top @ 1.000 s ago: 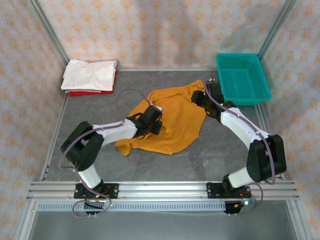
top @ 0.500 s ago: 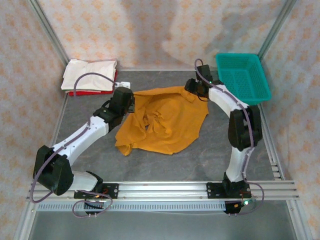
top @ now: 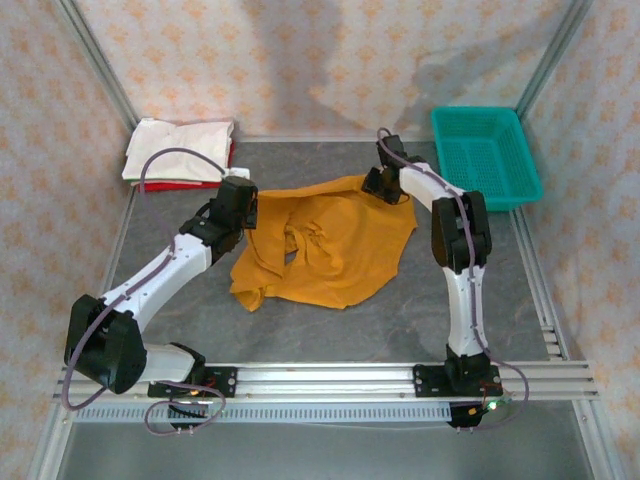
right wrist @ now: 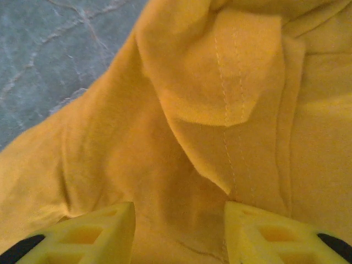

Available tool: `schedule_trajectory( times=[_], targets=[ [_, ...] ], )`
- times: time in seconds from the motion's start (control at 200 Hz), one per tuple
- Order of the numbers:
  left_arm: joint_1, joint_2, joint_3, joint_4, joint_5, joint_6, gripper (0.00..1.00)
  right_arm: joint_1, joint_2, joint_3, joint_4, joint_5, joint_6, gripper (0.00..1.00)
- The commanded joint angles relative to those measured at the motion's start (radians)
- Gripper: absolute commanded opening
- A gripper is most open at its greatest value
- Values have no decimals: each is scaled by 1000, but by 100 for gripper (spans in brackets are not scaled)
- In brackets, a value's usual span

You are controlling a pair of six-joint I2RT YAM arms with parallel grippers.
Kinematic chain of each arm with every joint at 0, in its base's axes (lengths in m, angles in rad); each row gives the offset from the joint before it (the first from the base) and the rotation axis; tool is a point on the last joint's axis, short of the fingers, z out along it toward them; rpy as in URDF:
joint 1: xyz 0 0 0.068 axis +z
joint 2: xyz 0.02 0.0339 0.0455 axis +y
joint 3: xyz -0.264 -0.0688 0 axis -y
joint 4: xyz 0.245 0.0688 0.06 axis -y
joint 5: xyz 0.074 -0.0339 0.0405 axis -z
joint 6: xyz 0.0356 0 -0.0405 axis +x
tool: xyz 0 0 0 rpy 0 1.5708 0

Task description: Fold and stack the t-shirts

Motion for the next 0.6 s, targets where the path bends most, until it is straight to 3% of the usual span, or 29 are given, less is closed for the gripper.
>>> schedule_trajectory(
  times=[0.0,0.375,0.596],
  targets=[
    [2,-34,-7,-15,-42,20,0,-3,8,42,-62,15,18,48],
    [4,-41,-42,21,-45,15,0,-14,-139,-185,62,98,40,47],
    [11,-52,-65,30,-45,4,0,-14,-175,-209,39,128,30,48]
  ],
)
